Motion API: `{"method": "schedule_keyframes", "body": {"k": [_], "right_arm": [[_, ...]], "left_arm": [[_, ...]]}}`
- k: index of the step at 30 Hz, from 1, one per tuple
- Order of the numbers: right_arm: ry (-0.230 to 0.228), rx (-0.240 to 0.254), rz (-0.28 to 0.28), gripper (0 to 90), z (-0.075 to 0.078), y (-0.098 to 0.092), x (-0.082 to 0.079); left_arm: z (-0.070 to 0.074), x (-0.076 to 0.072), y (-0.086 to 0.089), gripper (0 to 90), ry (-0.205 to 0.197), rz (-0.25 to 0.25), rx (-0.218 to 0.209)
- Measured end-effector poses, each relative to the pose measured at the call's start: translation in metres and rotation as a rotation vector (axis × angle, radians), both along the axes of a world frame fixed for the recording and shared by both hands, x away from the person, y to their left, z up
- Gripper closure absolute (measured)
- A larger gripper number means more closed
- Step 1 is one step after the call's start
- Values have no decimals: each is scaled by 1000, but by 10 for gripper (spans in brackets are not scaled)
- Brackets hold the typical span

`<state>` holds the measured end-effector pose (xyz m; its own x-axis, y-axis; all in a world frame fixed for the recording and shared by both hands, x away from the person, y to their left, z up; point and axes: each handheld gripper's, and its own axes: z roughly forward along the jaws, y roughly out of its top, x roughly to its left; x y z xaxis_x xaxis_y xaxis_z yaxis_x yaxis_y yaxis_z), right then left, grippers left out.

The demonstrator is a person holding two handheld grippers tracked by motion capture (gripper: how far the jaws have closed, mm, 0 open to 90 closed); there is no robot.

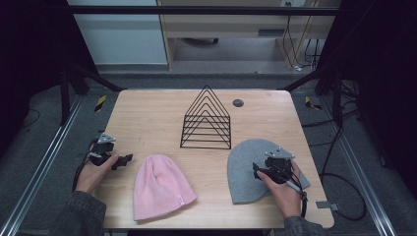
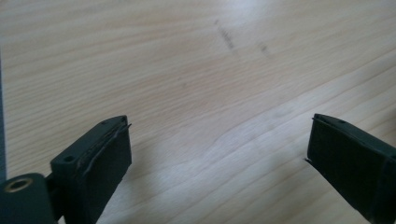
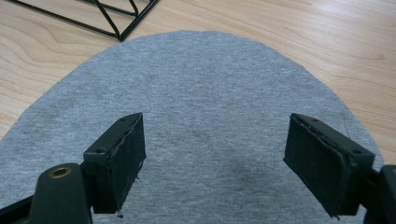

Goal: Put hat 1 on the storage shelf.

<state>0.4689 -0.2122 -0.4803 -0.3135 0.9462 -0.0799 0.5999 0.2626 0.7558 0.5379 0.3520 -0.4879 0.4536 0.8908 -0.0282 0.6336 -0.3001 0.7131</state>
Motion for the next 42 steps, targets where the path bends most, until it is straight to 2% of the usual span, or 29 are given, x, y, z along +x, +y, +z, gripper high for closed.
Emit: {"method": "schedule_keyframes", "body": {"k": [1,2,3,5,9,10,11,16,20,21,27,31,32,37,38,40,42], "right_arm": [[-1,-4,2,201,0,0,0],[1,0,2,201,0,0,-1],[-1,-4,1,200,0,0,-1],[-4,-1,0,200,1,0,-2],[-7,2,-4,199,1,0,-1],[-8,2,-4,199,2,0,-1],[-8,2,-4,199,2,0,-1],[-12,-10,3,198,2,1,-1],[-11,-8,4,198,2,2,-1],[-12,-13,5,198,2,2,0],[-8,-19,-3,195,1,2,0],[-5,-19,-4,203,1,2,0],[-4,-16,-4,204,1,2,0],[-2,-24,3,205,0,2,1],[1,-23,4,205,0,3,1],[1,-23,4,205,0,3,0],[2,-24,5,205,0,3,0]], "left_arm": [[0,0,0,66,0,0,0],[4,-1,-2,72,-3,0,-18],[13,-6,-7,81,-7,-19,-41],[18,-11,-13,92,-1,-43,-49],[22,-17,-25,106,13,-77,-41],[25,-19,-34,108,19,-99,-29],[25,-19,-34,109,19,-99,-29],[35,-25,-59,123,15,-143,-14],[33,-26,-66,130,23,-156,22],[30,-25,-68,144,39,-161,35],[26,-26,-67,214,66,-157,44],[21,-25,-68,223,85,-149,59],[20,-24,-68,220,96,-152,59],[14,-23,-73,212,105,-156,55],[12,-22,-75,223,121,-165,59],[11,-23,-77,264,128,-177,52],[13,-24,-79,348,134,-201,37]]}}
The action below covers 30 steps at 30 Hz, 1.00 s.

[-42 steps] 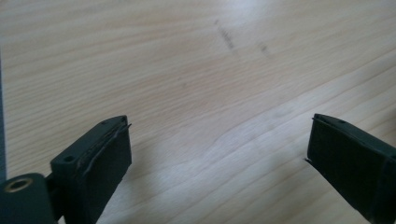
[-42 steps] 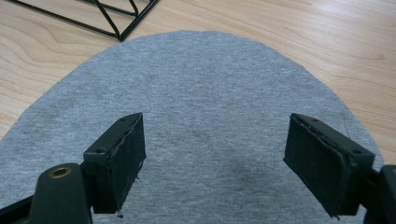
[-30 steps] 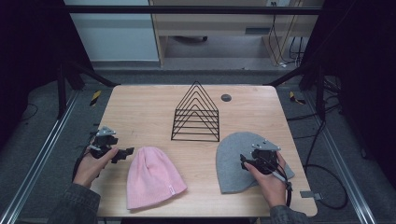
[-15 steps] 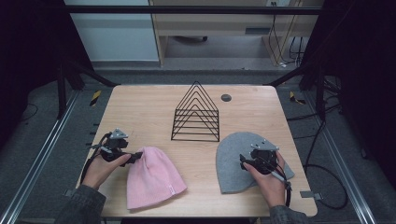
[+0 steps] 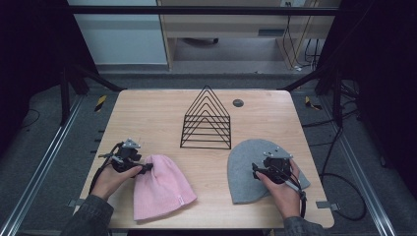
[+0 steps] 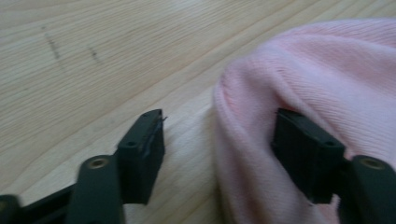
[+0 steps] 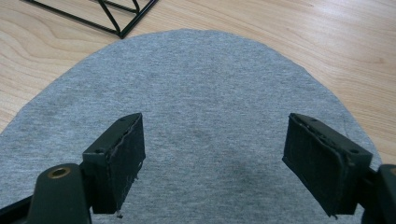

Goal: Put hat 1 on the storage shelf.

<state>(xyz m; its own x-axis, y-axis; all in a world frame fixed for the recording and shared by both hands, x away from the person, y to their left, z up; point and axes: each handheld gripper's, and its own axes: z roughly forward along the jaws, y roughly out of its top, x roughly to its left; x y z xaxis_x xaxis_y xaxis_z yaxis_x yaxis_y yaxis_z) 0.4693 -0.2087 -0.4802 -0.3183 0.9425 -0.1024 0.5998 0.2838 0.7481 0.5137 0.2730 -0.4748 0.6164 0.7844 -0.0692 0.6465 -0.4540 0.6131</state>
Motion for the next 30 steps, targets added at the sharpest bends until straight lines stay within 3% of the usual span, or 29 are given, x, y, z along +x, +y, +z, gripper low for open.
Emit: {"method": "schedule_keyframes", "body": {"k": [2,5,13,18,30], "right_arm": [[-1,-3,3,204,0,0,0],[0,-11,11,204,-1,1,1],[1,-7,12,204,0,3,1],[-5,-3,3,206,0,2,1],[-13,18,4,208,1,1,2]], "left_arm": [[0,-1,-1,372,4,-18,8],[0,-2,-7,513,40,-68,11],[1,-2,-11,741,71,-81,24],[0,-1,-8,777,80,-82,12],[15,-8,-7,798,25,-85,-9]]}}
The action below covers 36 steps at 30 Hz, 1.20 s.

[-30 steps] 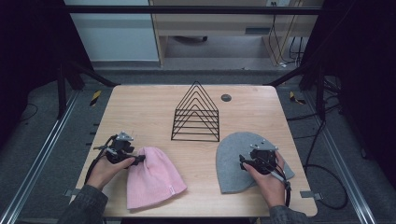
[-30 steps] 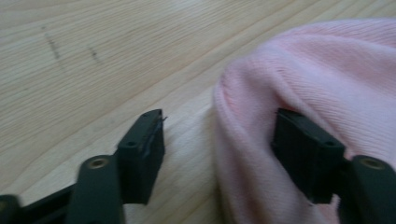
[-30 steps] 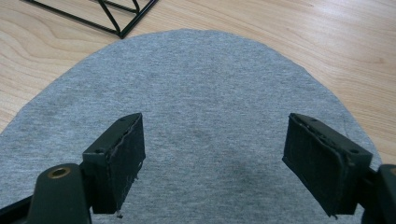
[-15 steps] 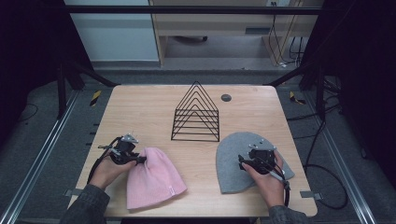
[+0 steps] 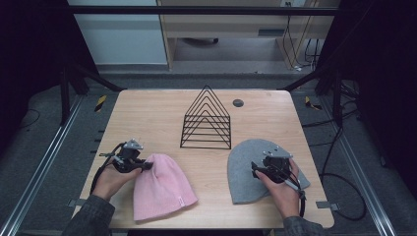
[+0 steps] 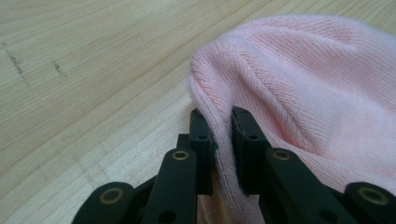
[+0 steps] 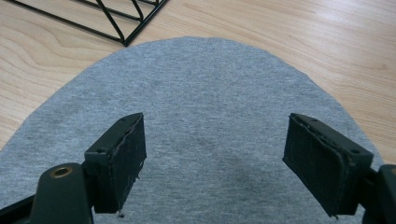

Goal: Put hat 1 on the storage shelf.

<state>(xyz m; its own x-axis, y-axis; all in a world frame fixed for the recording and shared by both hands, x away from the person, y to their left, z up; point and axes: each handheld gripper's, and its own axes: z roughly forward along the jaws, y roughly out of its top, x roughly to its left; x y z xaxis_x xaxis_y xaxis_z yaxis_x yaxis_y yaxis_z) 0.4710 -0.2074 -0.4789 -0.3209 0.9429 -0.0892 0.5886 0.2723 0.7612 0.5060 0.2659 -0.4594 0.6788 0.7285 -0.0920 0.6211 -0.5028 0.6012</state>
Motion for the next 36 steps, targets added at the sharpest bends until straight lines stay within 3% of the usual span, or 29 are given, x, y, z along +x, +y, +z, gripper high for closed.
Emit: {"method": "schedule_keyframes", "body": {"k": [11,22,29,32,36], "right_arm": [[-19,23,1,218,3,-2,0],[-48,28,50,326,10,5,-5],[-72,51,113,396,18,13,-8],[-69,53,146,397,22,18,-7],[-72,58,224,416,32,36,-13]], "left_arm": [[5,-3,-2,804,-24,-14,8],[16,-12,-10,811,-62,-39,46],[41,-10,-28,813,-94,-87,127],[52,-11,-33,814,-109,-104,125],[78,-14,-42,814,-159,-131,154]]}}
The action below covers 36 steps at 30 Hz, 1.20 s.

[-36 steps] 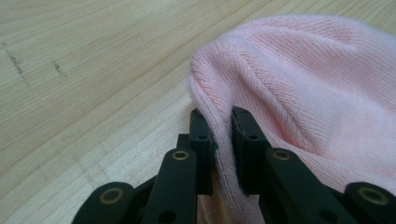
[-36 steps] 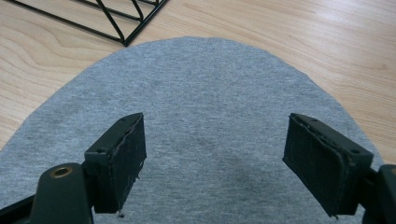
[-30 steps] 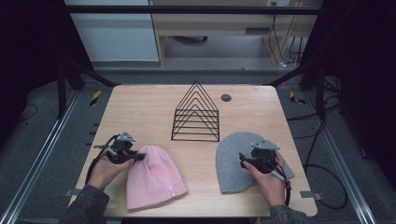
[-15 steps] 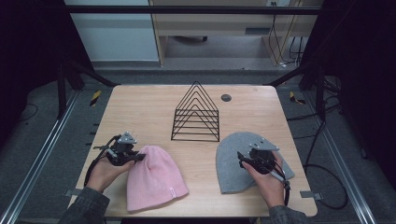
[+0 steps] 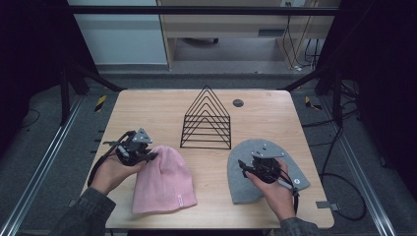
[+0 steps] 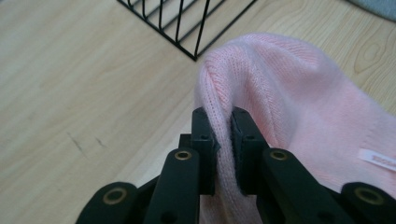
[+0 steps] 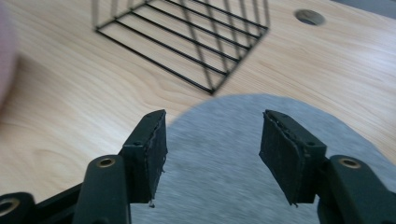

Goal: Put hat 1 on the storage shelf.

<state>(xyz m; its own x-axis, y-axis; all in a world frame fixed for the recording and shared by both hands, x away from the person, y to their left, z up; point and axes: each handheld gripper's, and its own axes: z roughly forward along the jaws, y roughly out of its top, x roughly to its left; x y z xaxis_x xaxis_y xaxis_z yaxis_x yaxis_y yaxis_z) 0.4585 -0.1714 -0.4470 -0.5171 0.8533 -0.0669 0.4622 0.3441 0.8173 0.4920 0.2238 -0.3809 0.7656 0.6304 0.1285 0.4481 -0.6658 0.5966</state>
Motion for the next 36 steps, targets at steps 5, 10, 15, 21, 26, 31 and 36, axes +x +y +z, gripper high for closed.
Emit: {"method": "schedule_keyframes", "body": {"k": [5,10,15,21,26,31,36], "right_arm": [[-11,-11,78,419,13,19,-5],[-15,-14,120,375,28,37,-2],[-17,-1,141,306,39,50,3],[-21,-9,179,264,53,73,7],[-31,-11,218,294,63,87,9],[-19,13,255,371,67,100,14],[7,34,319,413,66,116,22]], "left_arm": [[21,-3,-4,815,-30,-33,14],[38,-2,-5,815,-53,-36,-10],[50,-4,-2,816,-83,-44,-8],[72,-7,4,816,-126,-58,-17],[86,-9,2,816,-153,-64,-7],[104,-8,2,815,-177,-62,-22],[126,-2,0,815,-197,-74,-45]]}}
